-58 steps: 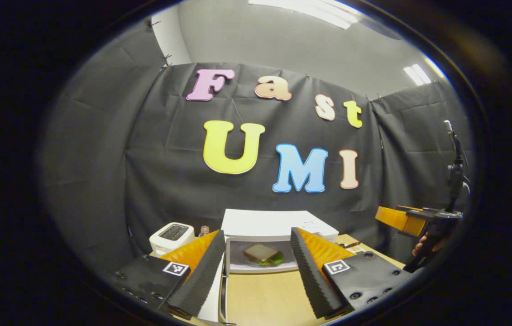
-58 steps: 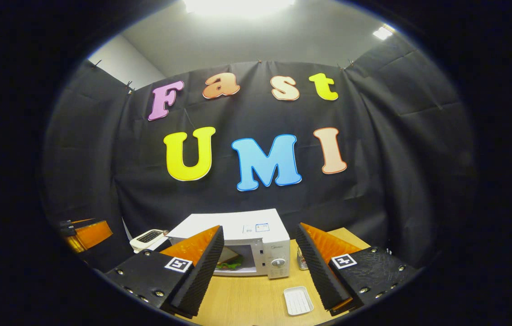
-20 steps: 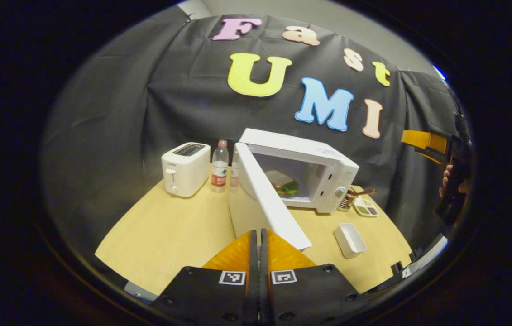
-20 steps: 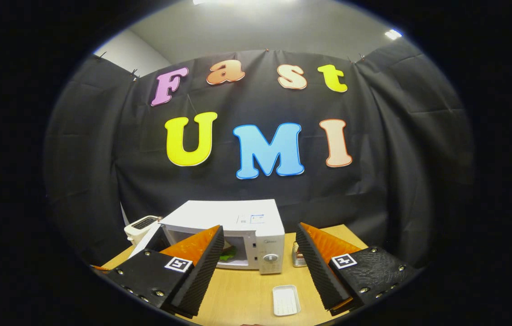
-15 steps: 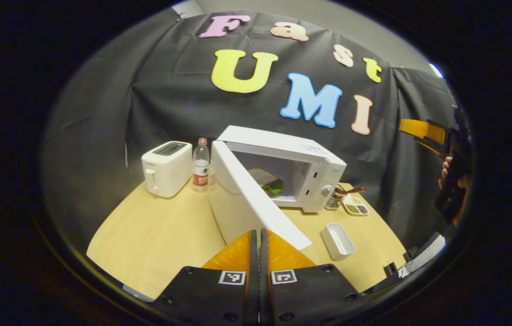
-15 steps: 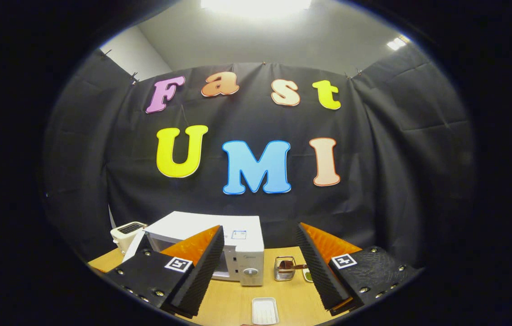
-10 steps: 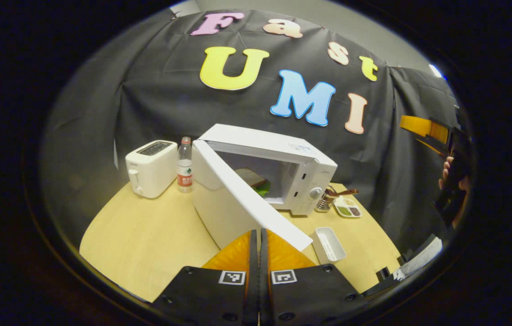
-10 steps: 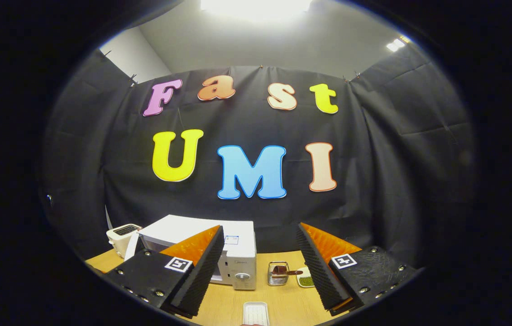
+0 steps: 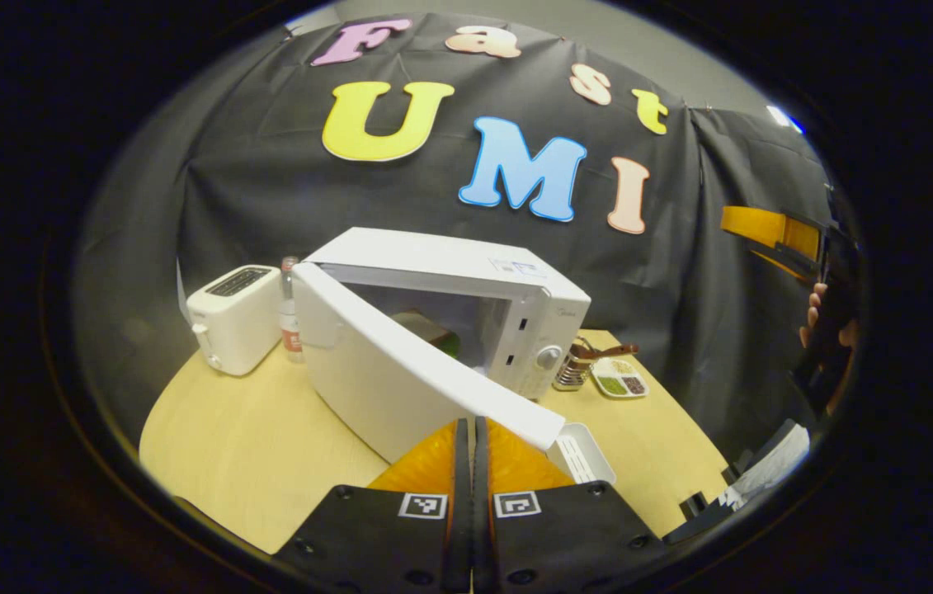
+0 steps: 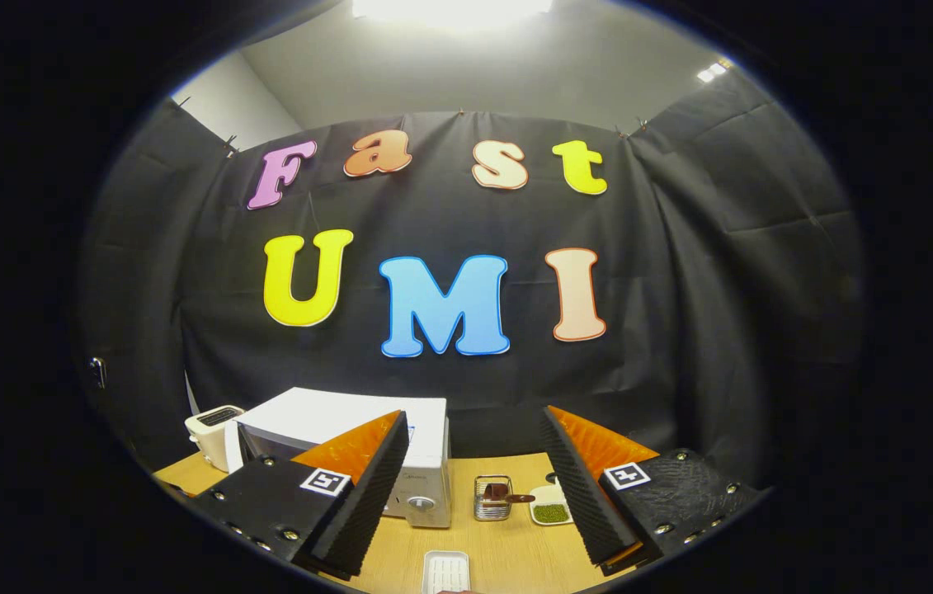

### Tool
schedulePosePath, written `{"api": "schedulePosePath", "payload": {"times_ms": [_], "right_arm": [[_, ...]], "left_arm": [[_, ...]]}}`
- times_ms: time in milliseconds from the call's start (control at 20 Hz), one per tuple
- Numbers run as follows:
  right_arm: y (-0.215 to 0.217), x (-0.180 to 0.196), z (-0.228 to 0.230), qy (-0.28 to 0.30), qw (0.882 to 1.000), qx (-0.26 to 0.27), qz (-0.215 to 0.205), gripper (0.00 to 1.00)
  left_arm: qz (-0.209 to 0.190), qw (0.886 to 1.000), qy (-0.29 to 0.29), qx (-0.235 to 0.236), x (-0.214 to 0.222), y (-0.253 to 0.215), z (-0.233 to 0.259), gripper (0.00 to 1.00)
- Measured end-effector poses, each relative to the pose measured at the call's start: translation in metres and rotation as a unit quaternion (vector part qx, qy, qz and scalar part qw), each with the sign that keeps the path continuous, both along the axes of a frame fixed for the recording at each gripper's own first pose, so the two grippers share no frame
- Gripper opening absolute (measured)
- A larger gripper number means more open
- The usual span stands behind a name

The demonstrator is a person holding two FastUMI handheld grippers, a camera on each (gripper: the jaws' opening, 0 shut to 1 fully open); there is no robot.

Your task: Open the microwave oven with the left hand, put the food in, and close the microwave oven.

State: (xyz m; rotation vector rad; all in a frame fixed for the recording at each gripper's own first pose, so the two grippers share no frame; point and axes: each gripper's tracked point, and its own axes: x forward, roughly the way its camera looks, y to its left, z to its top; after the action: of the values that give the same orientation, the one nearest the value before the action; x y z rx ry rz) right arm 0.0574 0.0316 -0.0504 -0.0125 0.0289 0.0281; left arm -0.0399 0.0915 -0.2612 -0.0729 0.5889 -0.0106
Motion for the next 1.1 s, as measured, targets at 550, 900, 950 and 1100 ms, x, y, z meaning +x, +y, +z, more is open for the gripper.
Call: {"api": "schedulePosePath", "payload": {"times_ms": [550,900,950,1100], "right_arm": [[-0.031,0.014,-0.005,0.004,1.000,0.007,-0.014,0.96],[-0.049,0.020,-0.011,0.007,1.000,0.015,-0.022,0.96],[-0.052,0.023,-0.012,0.009,1.000,0.017,-0.024,0.96],[-0.056,0.029,-0.018,0.014,0.999,0.020,-0.022,0.96]], "left_arm": [[-0.052,0.999,0.007,0.015,0.056,-0.024,-0.017,0.07],[-0.068,0.997,0.008,0.023,0.093,-0.043,-0.026,0.07],[-0.067,0.997,0.007,0.022,0.099,-0.047,-0.027,0.07],[-0.069,0.997,0.010,0.027,0.112,-0.056,-0.029,0.07]]}}
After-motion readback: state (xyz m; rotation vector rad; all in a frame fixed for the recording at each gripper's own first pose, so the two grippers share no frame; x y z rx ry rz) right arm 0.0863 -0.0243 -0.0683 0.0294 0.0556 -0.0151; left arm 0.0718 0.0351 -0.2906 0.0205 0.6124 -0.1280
